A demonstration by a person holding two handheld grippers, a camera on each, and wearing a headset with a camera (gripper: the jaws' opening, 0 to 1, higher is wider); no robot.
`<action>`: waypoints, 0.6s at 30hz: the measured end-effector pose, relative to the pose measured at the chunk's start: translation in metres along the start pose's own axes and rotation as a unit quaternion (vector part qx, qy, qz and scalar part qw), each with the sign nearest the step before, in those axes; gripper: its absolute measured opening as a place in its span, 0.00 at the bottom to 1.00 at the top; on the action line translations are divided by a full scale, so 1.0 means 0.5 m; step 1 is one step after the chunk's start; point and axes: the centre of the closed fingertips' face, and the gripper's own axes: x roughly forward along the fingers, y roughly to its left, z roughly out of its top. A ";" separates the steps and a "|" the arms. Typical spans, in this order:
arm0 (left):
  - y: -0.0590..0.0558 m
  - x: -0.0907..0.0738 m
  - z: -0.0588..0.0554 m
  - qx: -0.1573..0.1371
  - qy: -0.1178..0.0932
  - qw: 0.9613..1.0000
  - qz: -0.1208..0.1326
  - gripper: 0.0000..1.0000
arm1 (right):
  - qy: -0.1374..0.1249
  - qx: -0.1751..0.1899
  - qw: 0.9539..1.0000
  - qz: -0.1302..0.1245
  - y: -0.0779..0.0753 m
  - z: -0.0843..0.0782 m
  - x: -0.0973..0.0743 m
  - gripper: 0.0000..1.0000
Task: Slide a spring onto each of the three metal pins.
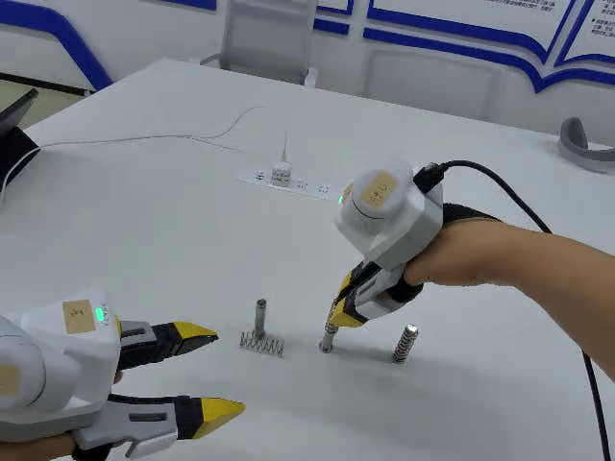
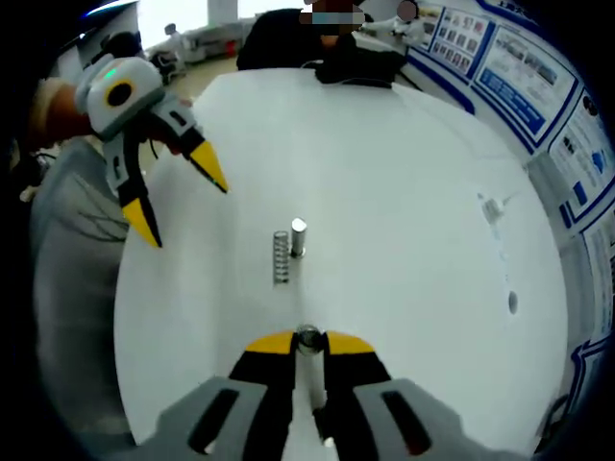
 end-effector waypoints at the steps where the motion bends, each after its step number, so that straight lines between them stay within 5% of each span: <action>1: 0.000 0.000 0.000 0.000 0.000 1.000 0.000 0.47 | 0.002 0.000 1.000 0.000 0.000 -0.001 0.003 0.12; 18: -0.001 0.000 -0.005 -0.004 0.002 1.000 0.001 0.46 | 0.009 0.013 1.000 0.001 0.004 -0.016 0.041 0.12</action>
